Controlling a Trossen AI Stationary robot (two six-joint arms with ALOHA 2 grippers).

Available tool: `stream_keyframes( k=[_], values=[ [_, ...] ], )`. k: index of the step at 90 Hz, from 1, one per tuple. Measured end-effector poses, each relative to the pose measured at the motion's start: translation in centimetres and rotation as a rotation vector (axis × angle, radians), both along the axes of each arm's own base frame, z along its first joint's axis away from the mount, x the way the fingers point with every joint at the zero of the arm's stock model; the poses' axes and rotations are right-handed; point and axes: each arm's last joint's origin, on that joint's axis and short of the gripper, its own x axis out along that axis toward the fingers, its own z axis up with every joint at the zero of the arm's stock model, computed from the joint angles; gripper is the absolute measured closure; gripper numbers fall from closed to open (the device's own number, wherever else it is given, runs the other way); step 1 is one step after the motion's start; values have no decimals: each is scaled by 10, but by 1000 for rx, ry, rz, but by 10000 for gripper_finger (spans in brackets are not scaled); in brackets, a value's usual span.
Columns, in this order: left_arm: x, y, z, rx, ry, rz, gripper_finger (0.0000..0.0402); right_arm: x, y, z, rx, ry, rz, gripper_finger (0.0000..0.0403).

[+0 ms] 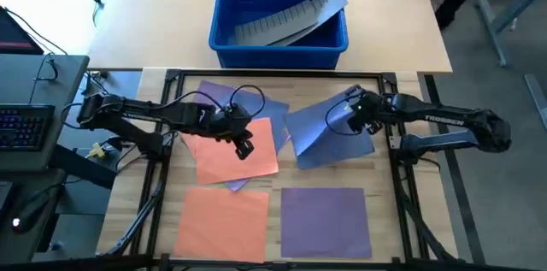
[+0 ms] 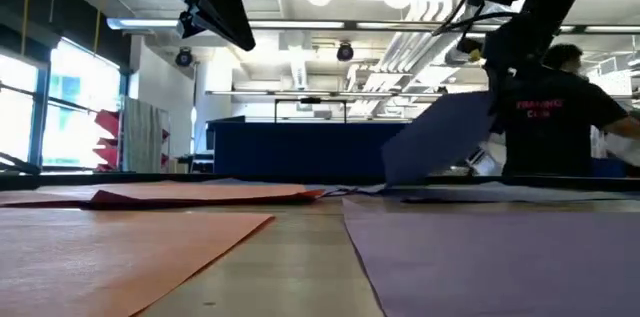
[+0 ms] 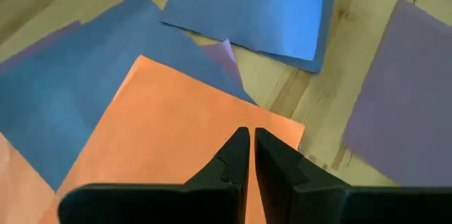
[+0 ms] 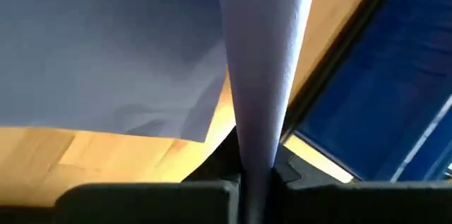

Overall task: Organize paper
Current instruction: Stack the blue paper on top of the blue paper

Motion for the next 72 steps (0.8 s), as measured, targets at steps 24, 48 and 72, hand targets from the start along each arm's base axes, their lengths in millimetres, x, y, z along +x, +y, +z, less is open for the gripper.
stream_keyframes(
  k=[24,48,72],
  values=[
    [0,0,0,-2,-2,8,399,-6,3,-3,59,47,-23,403],
    [0,0,0,-3,-4,16,399,-4,4,-3,84,22,2,403],
    [0,0,0,-9,-6,23,399,-6,0,-3,97,-6,-66,403]
  ],
)
